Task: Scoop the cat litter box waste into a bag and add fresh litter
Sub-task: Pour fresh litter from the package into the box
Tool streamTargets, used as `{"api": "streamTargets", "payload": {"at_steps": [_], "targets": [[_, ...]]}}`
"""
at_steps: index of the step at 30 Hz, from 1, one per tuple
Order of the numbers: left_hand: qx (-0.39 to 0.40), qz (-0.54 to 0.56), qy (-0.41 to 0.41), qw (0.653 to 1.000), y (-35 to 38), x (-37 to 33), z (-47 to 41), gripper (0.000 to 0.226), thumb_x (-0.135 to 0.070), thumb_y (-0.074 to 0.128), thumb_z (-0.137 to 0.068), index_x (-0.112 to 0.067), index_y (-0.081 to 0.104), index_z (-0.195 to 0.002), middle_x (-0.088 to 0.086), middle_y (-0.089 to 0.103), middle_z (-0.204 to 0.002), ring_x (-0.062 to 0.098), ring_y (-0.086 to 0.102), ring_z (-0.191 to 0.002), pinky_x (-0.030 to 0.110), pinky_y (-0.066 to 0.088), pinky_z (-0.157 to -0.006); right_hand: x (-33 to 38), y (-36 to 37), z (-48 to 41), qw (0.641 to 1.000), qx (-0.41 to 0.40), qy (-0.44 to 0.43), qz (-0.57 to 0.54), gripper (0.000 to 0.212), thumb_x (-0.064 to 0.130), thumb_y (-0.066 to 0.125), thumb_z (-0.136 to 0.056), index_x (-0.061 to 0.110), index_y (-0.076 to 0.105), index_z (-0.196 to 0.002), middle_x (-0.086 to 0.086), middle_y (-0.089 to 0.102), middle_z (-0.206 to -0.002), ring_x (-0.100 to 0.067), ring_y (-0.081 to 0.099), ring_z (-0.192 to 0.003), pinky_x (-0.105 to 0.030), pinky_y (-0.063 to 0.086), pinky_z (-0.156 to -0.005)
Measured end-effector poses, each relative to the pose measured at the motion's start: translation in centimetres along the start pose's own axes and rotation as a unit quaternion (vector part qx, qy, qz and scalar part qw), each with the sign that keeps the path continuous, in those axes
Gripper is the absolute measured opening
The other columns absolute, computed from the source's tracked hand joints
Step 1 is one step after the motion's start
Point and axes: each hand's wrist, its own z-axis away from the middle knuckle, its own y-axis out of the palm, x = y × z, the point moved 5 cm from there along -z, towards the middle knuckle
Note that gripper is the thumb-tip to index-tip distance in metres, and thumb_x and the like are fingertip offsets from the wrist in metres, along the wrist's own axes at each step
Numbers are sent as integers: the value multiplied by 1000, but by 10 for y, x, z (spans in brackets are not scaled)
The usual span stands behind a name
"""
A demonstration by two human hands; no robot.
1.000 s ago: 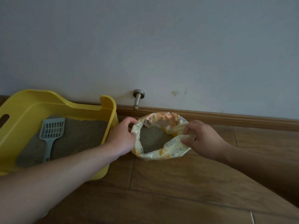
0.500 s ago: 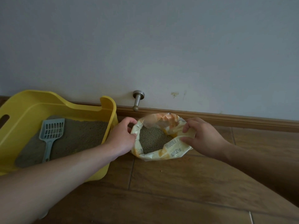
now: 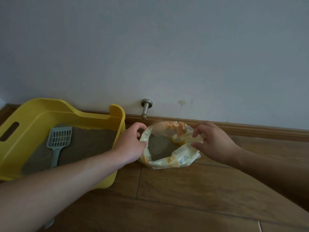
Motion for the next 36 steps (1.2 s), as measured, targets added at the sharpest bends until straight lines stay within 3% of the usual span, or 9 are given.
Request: {"api": "streamTargets", "payload": {"at_steps": [7, 13, 20, 30, 36], "targets": [[-2, -4, 37, 999, -12, -13, 15, 50, -15, 67, -92, -40, 46, -130, -1, 48, -123, 16, 61, -95, 42, 61, -77, 24, -16, 4, 1000, -21, -20, -3, 20, 33, 74, -84, 27, 63, -100, 9, 51, -128, -6, 55, -93, -27, 51, -86], [-18, -4, 72, 997, -29, -23, 31, 50, -23, 68, -91, -39, 45, -133, -3, 50, -125, 12, 60, -95, 29, 57, -75, 52, -24, 10, 999, -30, -41, -15, 17, 33, 73, -83, 29, 62, -96, 10, 52, -122, -6, 55, -96, -29, 52, -85], [-32, -14, 118, 992, -55, -31, 52, 47, -29, 64, -94, -35, 45, -136, -1, 49, -133, 15, 54, -116, 31, 51, -91, 94, -28, 12, 996, -49, -75, -12, 13, 37, 68, -87, 30, 60, -95, 8, 54, -120, -9, 56, -95, -28, 50, -82], [-75, -63, 157, 983, -95, -33, 70, 45, -41, 56, -97, -29, 47, -139, -5, 49, -139, 14, 49, -126, 36, 46, -104, 144, -38, 5, 992, -74, -103, -7, 10, 39, 59, -91, 30, 61, -95, 9, 56, -117, -8, 56, -98, -32, 52, -86], [-76, -97, 191, 974, -104, -40, 72, 46, -41, 52, -99, -28, 45, -142, -7, 46, -143, 12, 43, -132, 23, 35, -104, 160, -40, -2, 991, -81, -106, 6, 16, 45, 54, -90, 32, 59, -98, 10, 56, -114, -8, 56, -99, -36, 53, -86]]}}
